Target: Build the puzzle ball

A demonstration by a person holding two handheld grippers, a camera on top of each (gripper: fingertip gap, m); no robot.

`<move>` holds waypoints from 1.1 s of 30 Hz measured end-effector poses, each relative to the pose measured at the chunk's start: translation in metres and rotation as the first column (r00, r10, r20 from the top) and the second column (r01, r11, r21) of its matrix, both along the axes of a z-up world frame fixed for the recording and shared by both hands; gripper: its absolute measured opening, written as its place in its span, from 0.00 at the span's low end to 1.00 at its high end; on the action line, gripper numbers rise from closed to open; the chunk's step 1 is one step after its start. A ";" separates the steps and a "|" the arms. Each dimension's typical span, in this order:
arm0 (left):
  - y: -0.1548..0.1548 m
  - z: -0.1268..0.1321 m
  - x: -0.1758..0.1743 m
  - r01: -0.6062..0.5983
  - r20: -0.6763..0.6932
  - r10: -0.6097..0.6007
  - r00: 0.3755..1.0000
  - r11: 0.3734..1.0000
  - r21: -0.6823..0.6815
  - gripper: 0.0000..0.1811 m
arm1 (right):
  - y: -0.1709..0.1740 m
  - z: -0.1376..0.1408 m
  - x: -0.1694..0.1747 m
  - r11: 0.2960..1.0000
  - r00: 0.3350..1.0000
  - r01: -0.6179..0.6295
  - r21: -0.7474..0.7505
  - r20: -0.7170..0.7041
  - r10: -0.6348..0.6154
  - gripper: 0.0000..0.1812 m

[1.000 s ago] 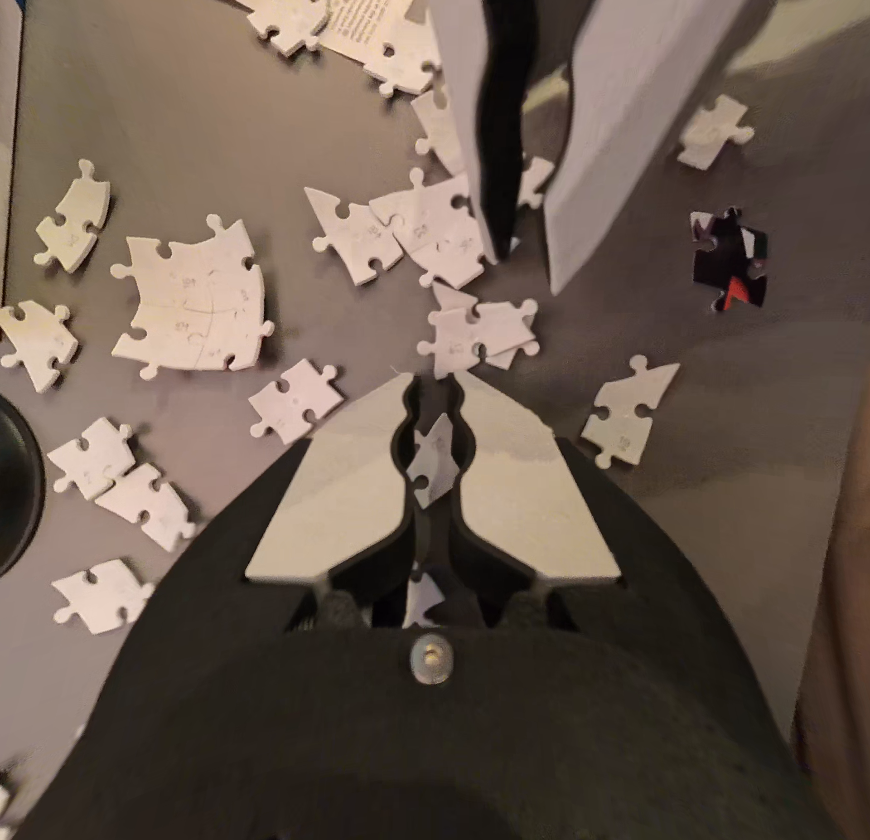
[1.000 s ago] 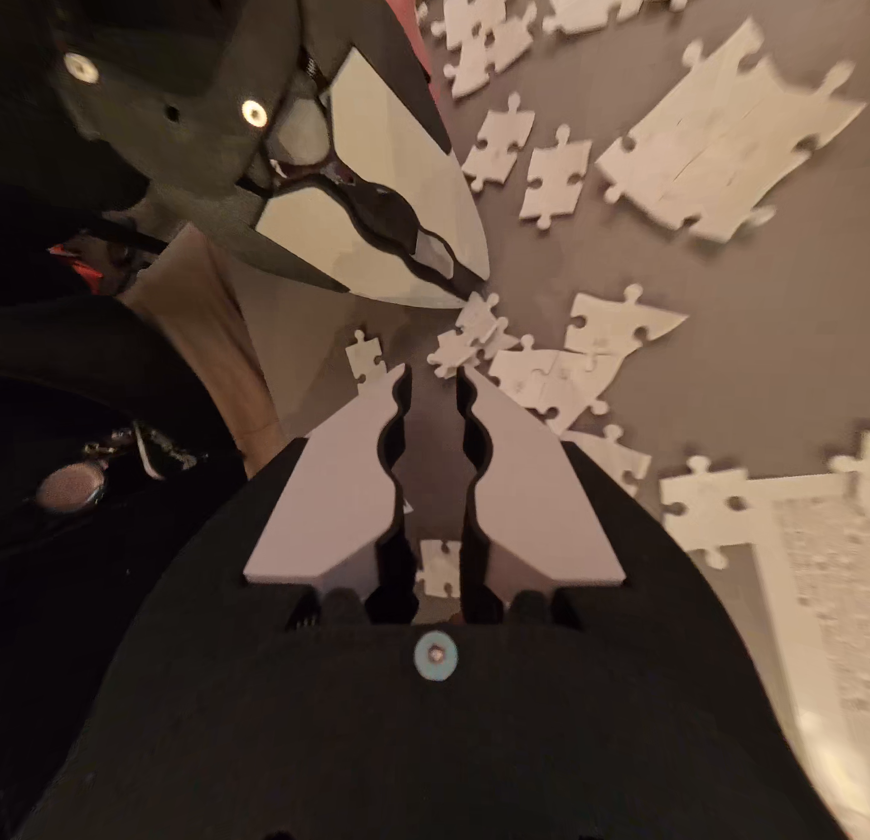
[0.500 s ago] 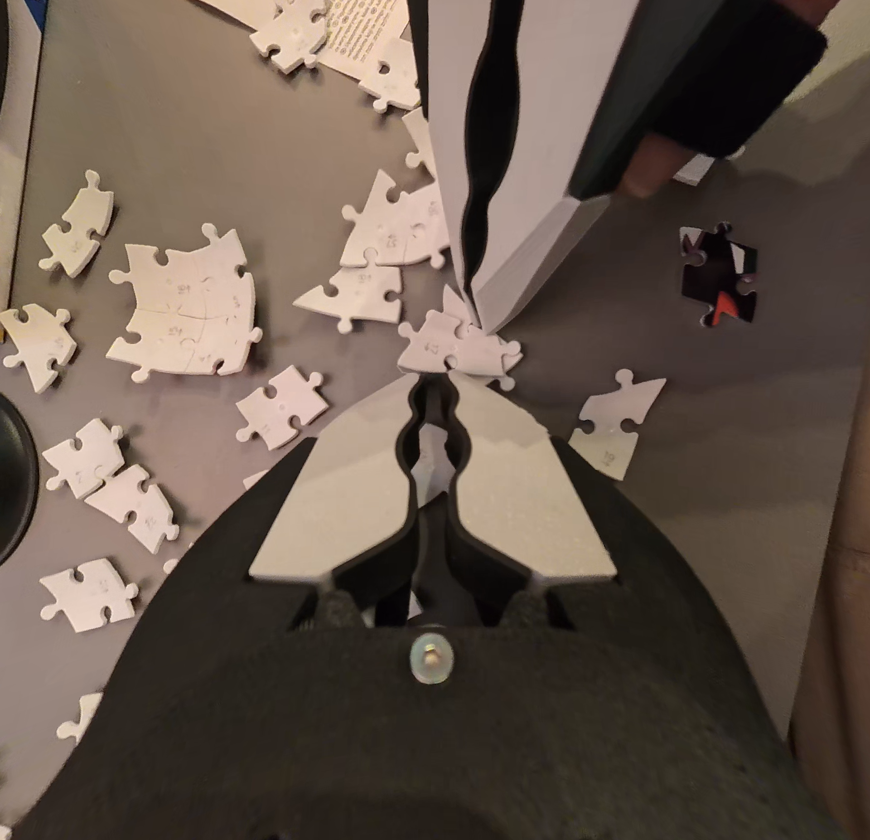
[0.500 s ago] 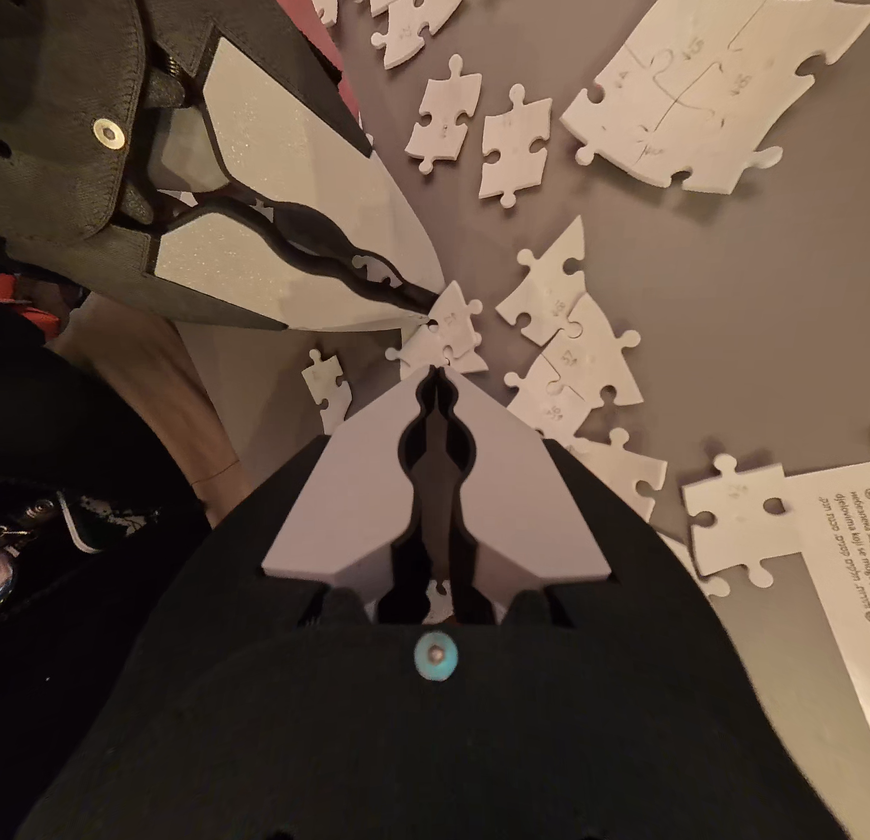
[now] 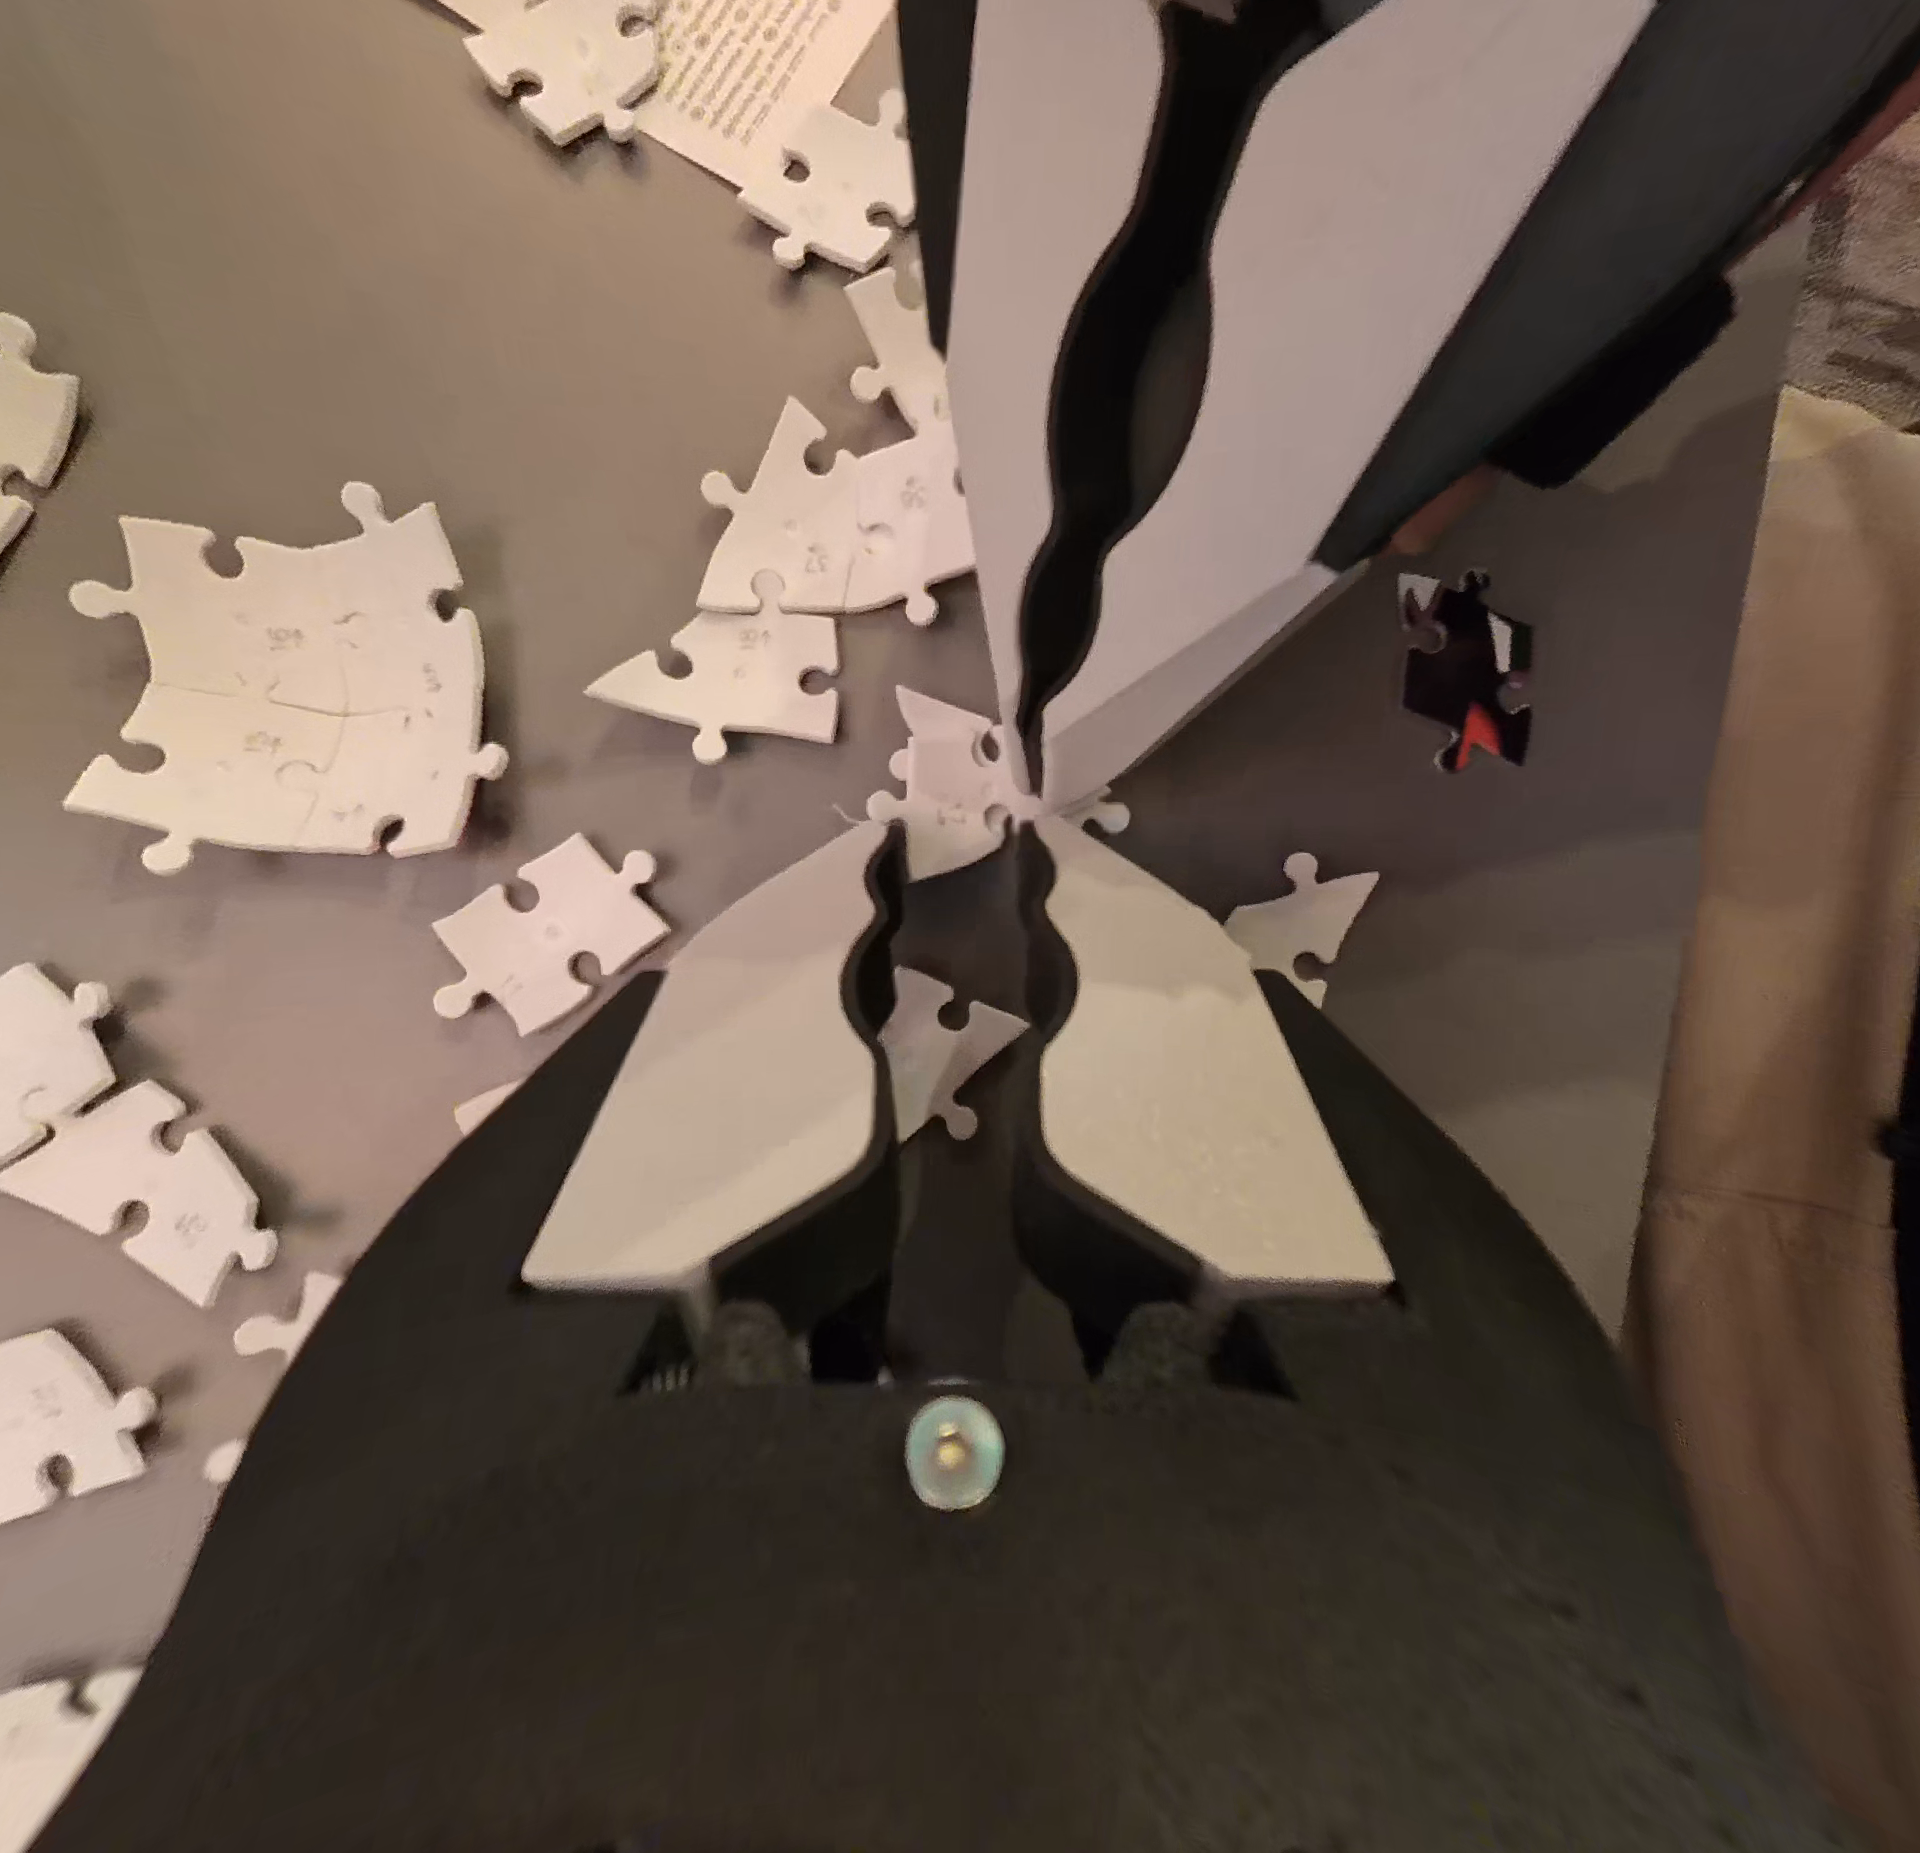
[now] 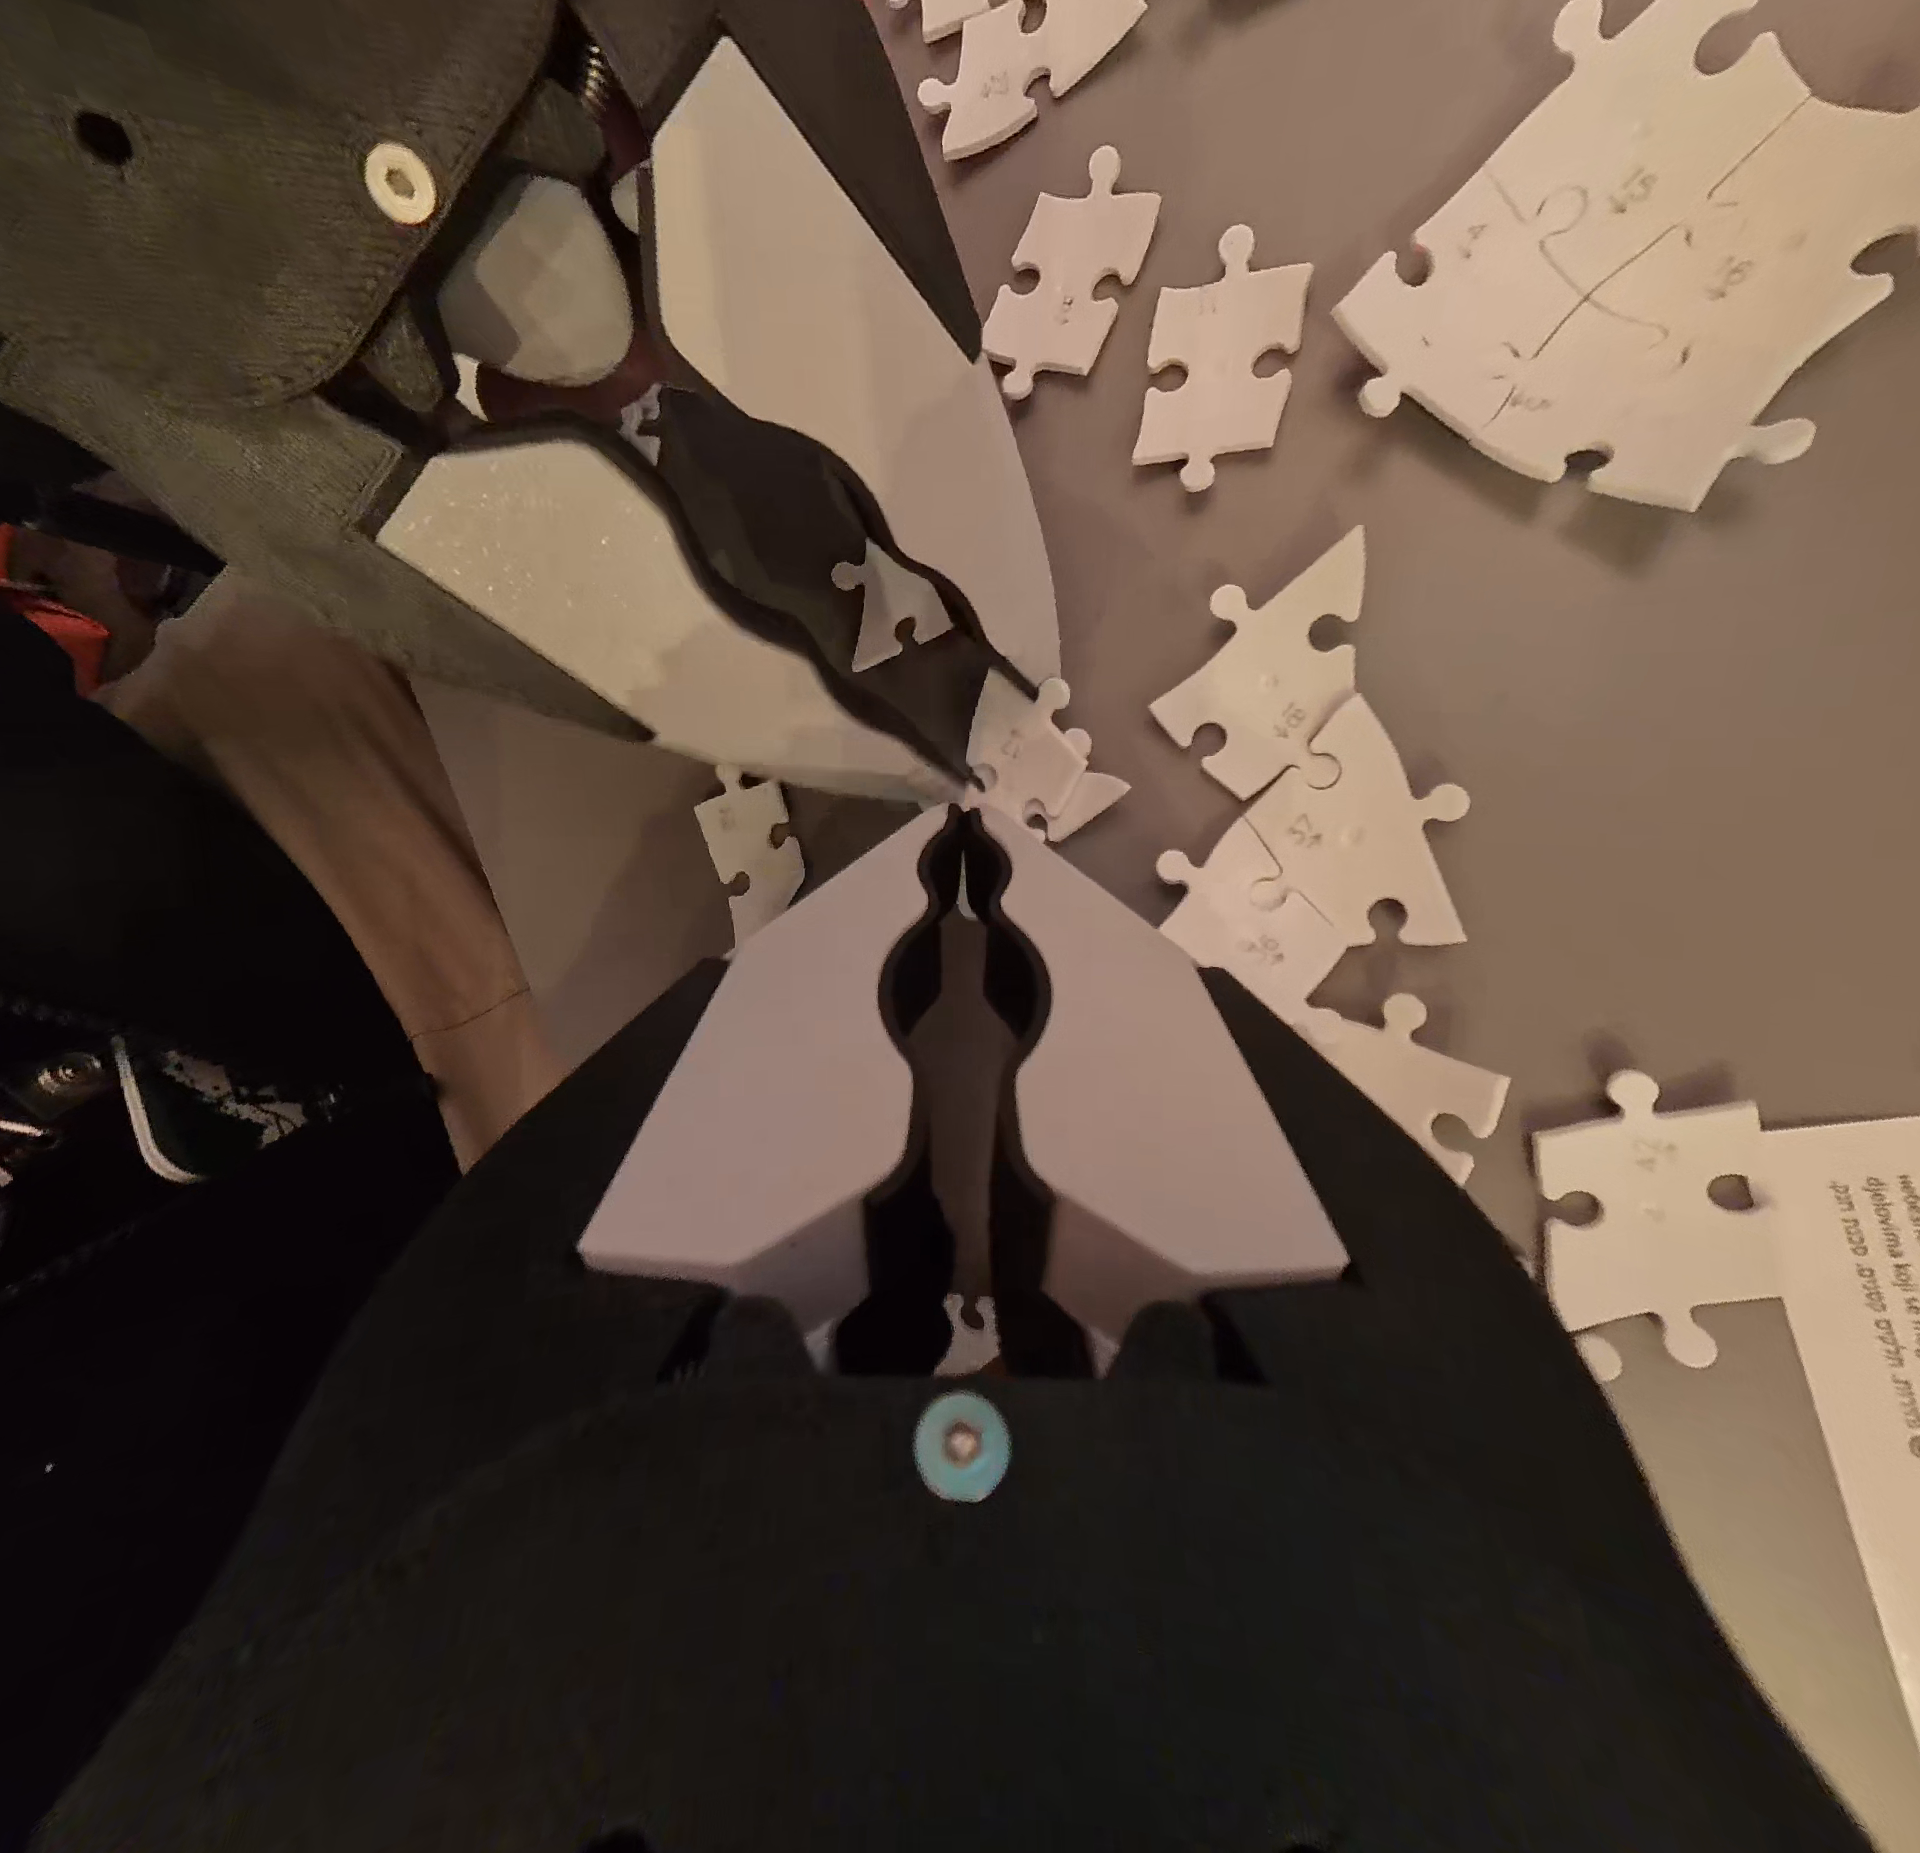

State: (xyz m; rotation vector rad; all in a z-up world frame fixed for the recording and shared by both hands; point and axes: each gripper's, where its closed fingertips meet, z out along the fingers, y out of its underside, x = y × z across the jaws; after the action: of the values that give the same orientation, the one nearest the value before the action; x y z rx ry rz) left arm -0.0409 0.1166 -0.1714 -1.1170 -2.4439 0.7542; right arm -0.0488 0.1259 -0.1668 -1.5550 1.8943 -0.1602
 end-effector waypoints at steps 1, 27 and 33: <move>0.000 0.000 -0.001 -0.009 -0.017 0.009 1.000 1.000 0.013 0.09 | 0.001 0.000 -0.001 1.000 1.000 -0.007 0.004 0.001 0.007 0.00; -0.028 0.059 0.012 -0.414 -0.467 0.319 0.825 0.903 -0.115 0.09 | -0.019 0.051 0.010 0.920 0.940 0.131 0.369 0.250 -0.234 0.03; -0.034 0.072 0.012 -0.479 -0.507 0.334 0.795 0.858 -0.186 0.07 | -0.032 0.069 0.014 0.877 0.884 0.164 0.452 0.328 -0.334 0.01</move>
State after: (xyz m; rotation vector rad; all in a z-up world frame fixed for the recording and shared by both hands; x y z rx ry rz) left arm -0.0287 0.0831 -0.0996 -0.3962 -2.2070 1.3967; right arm -0.0351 0.0936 -0.0976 -0.9021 1.6613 -0.1635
